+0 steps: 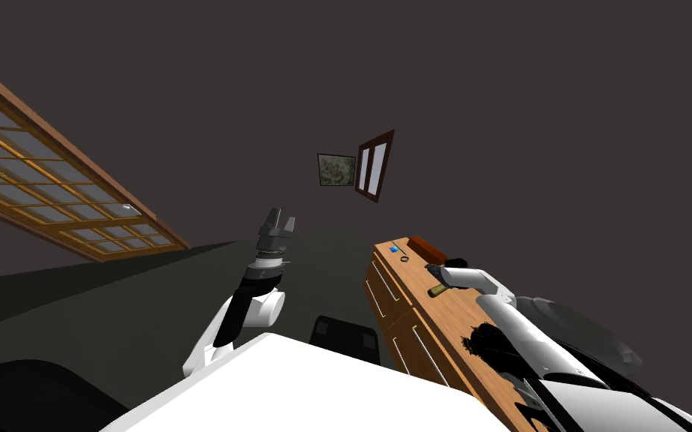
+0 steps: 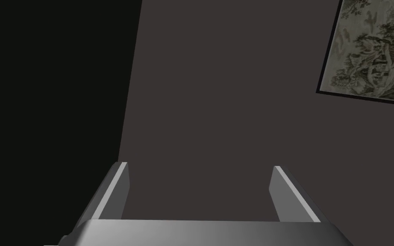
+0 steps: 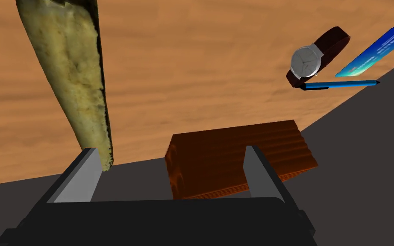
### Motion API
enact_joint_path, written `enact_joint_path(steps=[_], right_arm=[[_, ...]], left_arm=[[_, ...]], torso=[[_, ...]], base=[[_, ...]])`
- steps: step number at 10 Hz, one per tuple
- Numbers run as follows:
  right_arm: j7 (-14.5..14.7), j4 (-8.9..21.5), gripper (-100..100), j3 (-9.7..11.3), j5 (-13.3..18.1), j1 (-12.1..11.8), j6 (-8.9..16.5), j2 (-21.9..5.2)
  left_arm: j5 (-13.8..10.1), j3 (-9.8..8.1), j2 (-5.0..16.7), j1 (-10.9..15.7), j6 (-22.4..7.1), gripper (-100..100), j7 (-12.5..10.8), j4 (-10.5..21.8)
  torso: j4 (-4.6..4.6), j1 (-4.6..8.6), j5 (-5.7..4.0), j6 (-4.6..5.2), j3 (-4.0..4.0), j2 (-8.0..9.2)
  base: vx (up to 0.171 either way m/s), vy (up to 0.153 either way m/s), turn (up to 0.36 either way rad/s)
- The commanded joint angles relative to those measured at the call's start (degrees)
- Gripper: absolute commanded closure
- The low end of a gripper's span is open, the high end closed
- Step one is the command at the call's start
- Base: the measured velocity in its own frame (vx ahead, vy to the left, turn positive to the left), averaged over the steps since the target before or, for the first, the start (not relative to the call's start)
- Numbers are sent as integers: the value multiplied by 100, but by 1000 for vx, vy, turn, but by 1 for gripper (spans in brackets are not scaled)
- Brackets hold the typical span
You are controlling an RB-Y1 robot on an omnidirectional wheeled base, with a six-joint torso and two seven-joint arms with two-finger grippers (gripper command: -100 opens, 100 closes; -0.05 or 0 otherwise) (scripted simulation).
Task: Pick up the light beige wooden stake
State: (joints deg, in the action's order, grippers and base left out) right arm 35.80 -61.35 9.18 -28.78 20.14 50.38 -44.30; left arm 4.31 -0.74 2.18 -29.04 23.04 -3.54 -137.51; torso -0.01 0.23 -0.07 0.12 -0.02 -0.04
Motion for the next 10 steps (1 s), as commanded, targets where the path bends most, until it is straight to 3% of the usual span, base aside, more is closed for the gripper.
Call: enact_joint_path(steps=[1,3,6,7,10], right_arm=[[148,286,-100,-85,-149,76,286,-120],[291,712,-100,-163,-292,168,508,-215],[425,1026,-100,-245,-429,245,866,-298],[552,1305,-100,-329,-560,305,1063,-368],[668,1563,-100,-414,-685,351,1298,-422]], left_arm=[[0,0,0,0,0,0,0,0],[0,0,0,0,0,0,0,0],[0,0,0,0,0,0,0,0],[0,0,0,0,0,0,0,0],[0,0,0,0,0,0,0,0]], torso=[[0,0,0,0,0,0],[0,-2,0,-1,1,2],[0,-1,1,-4,-2,-4],[-1,-2,0,0,-2,-4],[-1,-1,0,-3,-3,-5]], base=[[-5,-38,151],[-3,-38,129],[9,-40,108],[7,-43,114],[10,-42,94]])
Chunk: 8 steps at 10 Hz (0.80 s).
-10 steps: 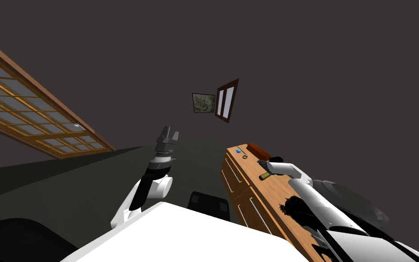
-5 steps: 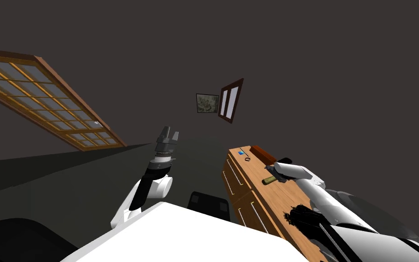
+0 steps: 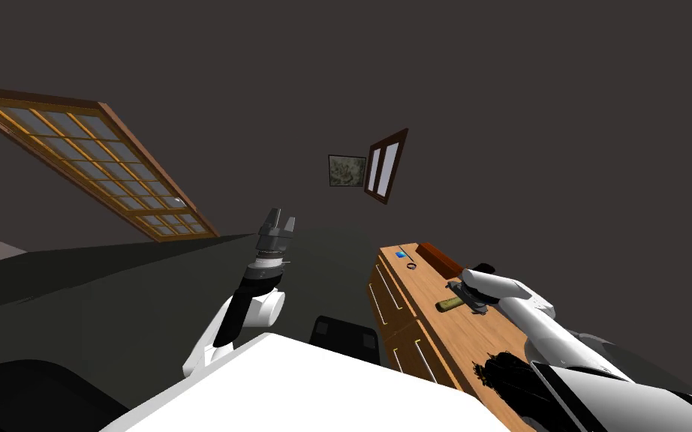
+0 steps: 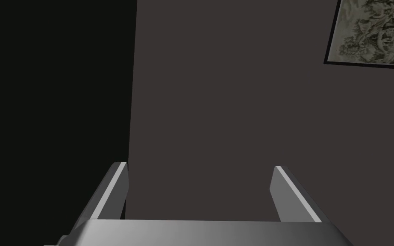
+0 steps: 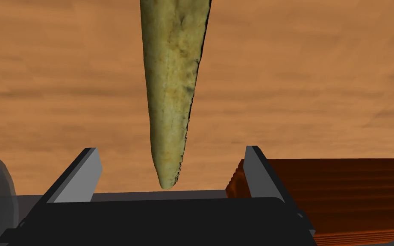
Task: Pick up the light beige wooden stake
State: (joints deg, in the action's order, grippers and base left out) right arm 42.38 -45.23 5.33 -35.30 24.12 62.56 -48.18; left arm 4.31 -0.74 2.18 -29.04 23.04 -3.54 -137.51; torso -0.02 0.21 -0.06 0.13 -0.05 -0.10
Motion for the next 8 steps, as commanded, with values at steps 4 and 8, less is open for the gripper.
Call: enact_joint_path(steps=[4,8], right_arm=[[212,402,-100,-198,-257,4,423,-95],[434,898,-100,-421,-519,15,780,-88]], left_arm=[[0,0,0,0,0,0,0,0],[0,0,0,0,0,0,0,0]], torso=[[-1,-1,0,-3,-2,-3],[-2,0,-1,-1,-5,-8]], base=[[19,-39,85],[32,-41,84]])
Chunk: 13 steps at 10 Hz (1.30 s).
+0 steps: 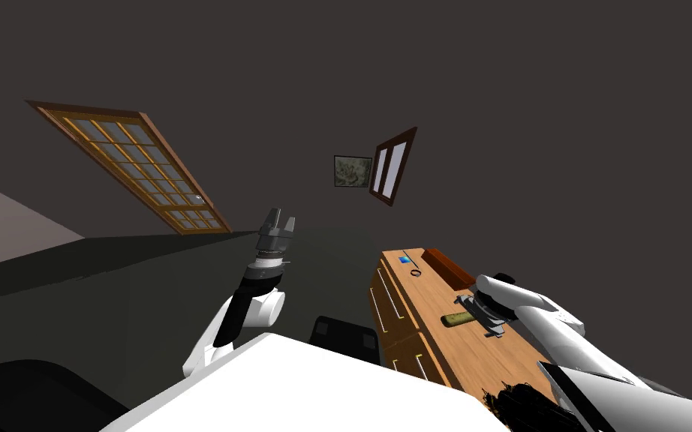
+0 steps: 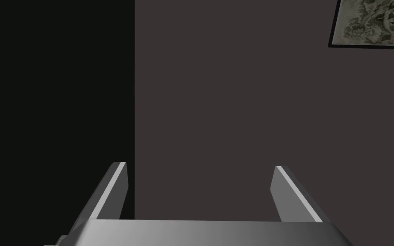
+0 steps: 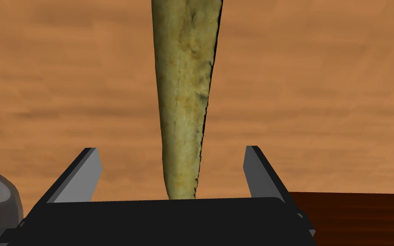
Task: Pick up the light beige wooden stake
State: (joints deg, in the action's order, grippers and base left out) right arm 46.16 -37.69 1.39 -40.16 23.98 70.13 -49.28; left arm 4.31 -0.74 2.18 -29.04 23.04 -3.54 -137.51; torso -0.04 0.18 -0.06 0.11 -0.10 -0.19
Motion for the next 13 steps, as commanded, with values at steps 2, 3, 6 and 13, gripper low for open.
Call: enact_joint_path(steps=[2,3,6,13], right_arm=[[146,336,-100,-134,-141,27,159,62],[171,389,-100,-168,-171,27,196,84],[158,340,0,-180,-180,1,231,78],[1217,524,-100,-615,-316,-458,-86,-23]], left_arm=[[0,0,0,0,0,0,0,0],[0,0,0,0,0,0,0,0],[0,0,0,0,0,0,0,0],[0,0,-1,-1,0,0,0,-1]], torso=[[0,1,0,0,-1,-1],[0,0,0,1,-1,-1],[2,-9,2,2,5,9],[-7,-29,6,3,-18,-30]], base=[[34,-39,79],[26,-33,54],[8,-13,7],[116,52,-125]])
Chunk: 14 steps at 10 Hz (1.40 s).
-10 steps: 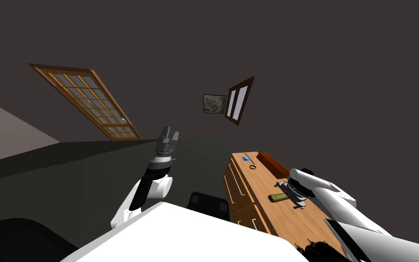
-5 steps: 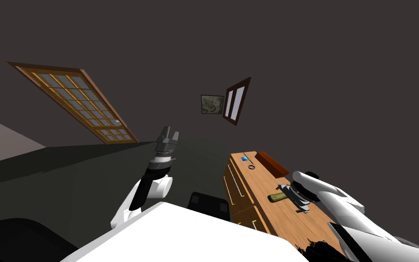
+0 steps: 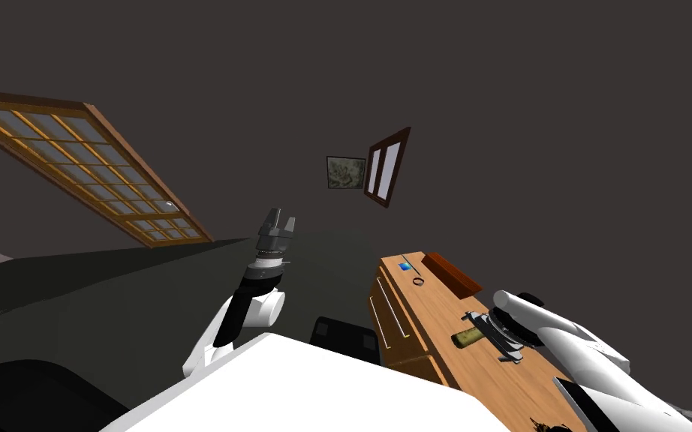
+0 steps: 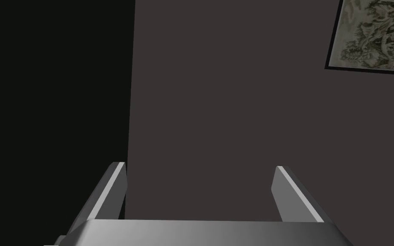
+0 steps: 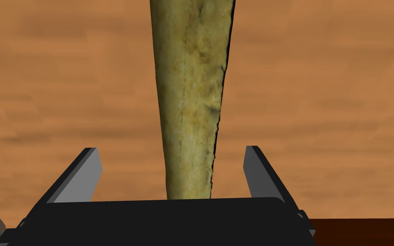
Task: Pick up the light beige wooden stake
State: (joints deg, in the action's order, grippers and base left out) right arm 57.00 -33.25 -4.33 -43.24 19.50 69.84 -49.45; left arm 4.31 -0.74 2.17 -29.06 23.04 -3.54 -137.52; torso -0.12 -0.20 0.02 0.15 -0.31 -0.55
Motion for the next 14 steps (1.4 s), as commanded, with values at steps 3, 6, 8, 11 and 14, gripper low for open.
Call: enact_joint_path(steps=[3,6,8,11,14], right_arm=[[435,117,-100,-130,-36,-103,-120,-26],[889,191,-100,-304,-90,-287,-246,-66],[1116,228,-100,-391,-118,-378,-310,-86],[1262,187,-100,-469,-141,-494,-338,-103],[1276,188,100,-473,-143,-498,-339,-106]], left_arm=[[0,0,0,0,0,0,0,0],[0,0,0,0,0,0,0,0],[0,0,0,1,0,0,0,0],[0,0,0,2,0,0,0,0],[0,0,1,2,0,0,0,1]], torso=[[1,3,0,-3,1,2],[1,2,0,-3,1,1],[1,0,1,-3,3,6],[4,13,-2,-7,10,19],[9,30,-7,-11,24,42]], base=[[109,57,-83],[114,65,-114],[102,70,-101],[63,36,-65],[2,1,0]])
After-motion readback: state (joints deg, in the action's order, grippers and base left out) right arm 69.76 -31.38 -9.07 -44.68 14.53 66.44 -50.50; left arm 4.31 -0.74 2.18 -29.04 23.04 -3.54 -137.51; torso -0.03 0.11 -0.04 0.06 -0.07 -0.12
